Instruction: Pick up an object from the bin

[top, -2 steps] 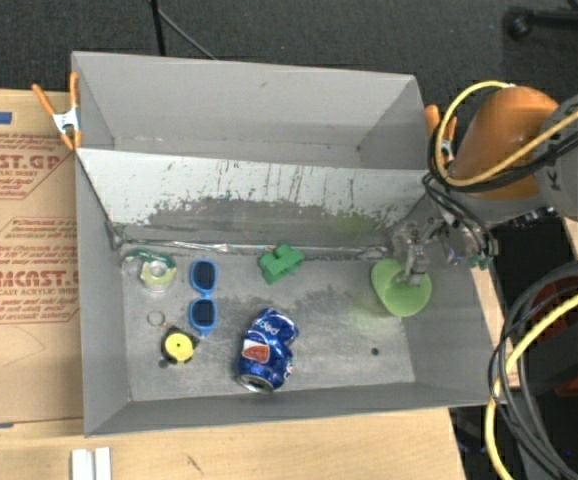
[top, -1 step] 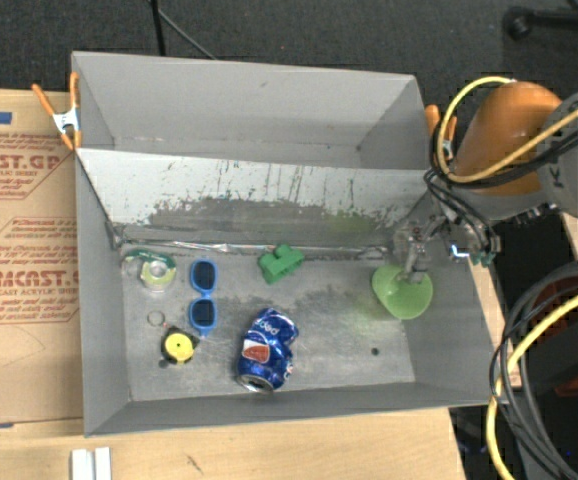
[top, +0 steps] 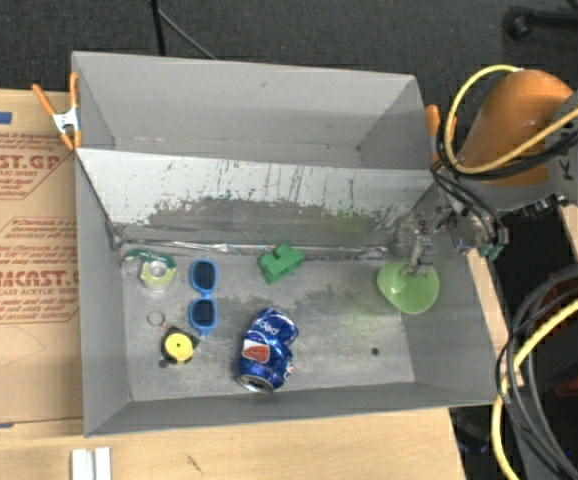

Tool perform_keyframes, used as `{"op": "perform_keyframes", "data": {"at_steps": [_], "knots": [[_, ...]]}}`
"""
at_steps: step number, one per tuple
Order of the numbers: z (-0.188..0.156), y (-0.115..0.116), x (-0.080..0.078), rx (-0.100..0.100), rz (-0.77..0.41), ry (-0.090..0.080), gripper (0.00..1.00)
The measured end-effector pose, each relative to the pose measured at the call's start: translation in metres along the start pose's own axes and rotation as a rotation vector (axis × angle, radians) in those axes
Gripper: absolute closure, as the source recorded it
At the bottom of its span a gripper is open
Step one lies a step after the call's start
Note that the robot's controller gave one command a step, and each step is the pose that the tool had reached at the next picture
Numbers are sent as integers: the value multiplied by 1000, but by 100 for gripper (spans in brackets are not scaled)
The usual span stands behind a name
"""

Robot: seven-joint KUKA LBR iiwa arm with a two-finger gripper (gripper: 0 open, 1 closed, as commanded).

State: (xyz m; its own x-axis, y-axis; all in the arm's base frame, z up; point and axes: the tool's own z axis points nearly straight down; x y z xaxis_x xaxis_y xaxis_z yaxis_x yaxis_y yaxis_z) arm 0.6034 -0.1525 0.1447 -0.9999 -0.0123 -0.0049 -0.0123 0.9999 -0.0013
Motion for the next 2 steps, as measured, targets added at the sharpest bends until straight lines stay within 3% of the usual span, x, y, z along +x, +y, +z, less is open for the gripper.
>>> {"op": "perform_keyframes", "data": {"at_steps": [2], "knots": [[-41,0,-2,0,1,0,100]]}}
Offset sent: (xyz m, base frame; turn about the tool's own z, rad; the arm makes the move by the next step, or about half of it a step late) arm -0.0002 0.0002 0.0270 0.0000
